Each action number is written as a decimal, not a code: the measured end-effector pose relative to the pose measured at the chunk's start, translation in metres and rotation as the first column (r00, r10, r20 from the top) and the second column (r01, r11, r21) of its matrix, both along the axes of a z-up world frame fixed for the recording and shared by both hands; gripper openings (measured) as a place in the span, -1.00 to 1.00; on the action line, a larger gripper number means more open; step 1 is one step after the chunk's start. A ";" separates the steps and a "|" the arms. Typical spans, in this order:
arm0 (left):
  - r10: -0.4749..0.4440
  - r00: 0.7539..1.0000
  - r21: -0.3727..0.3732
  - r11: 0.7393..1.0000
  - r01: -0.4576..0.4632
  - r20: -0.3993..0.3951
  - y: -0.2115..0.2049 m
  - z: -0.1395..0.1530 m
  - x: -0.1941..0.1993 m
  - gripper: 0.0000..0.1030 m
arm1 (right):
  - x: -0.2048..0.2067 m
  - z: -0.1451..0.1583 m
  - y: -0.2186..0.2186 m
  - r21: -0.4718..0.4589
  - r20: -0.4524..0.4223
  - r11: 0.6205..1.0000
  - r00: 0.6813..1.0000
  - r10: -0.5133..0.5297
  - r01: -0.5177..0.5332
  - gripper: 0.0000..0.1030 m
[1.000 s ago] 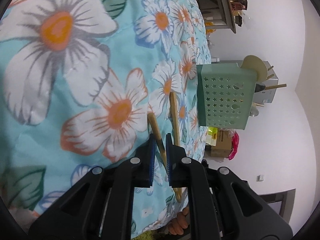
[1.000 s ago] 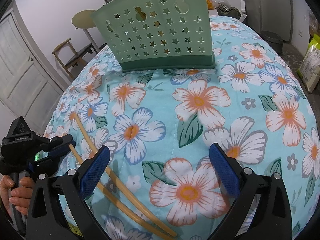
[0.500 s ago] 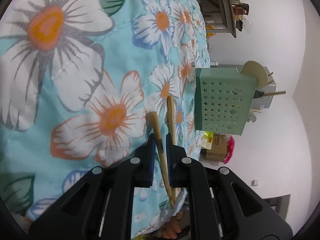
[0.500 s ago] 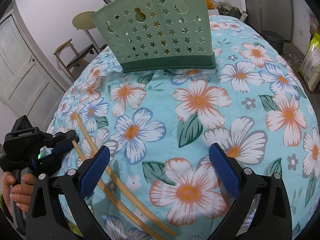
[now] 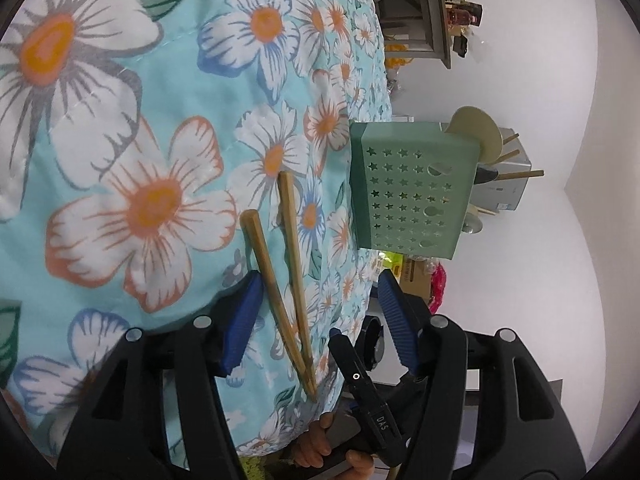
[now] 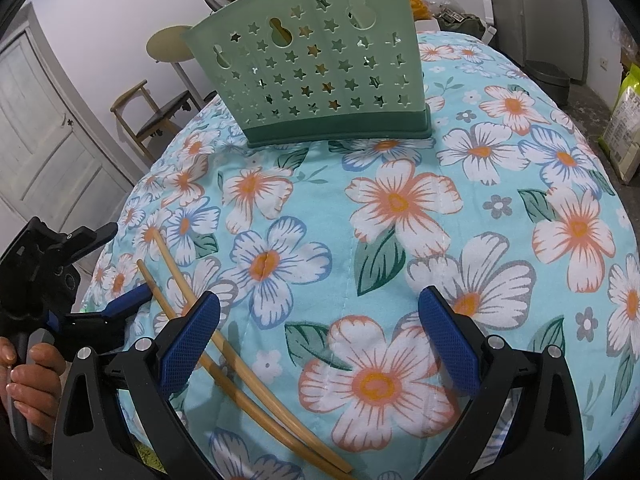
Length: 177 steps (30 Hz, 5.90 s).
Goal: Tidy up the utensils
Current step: 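Grasp a chopstick with the right tool while the left tool holds its chopstick, then carry both held chopsticks up above the green holder with both tools, then drop the chopstick into the holder with the left tool while the right tool holds its chopstick up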
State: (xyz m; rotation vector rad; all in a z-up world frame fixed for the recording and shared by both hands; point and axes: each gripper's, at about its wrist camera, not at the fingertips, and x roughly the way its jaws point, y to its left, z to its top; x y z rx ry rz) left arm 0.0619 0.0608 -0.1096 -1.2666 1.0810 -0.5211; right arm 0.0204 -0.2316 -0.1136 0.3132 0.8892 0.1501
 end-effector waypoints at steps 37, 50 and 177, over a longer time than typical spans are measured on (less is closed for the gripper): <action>0.041 0.996 -0.011 0.999 -0.042 -0.074 0.020 -0.014 0.006 -0.43 | 0.002 -0.001 0.001 0.002 -0.007 1.000 1.000 -0.008 0.008 0.88; 0.034 0.999 0.034 0.999 -0.033 -0.036 0.017 -0.022 0.007 -0.87 | 0.001 0.000 0.000 -0.003 -0.006 1.000 1.000 0.004 -0.004 0.88; -0.401 0.419 0.534 0.800 -0.274 0.815 -0.098 0.226 0.058 0.31 | 0.014 0.151 -0.057 0.212 0.535 0.974 0.843 -0.049 -0.078 -0.87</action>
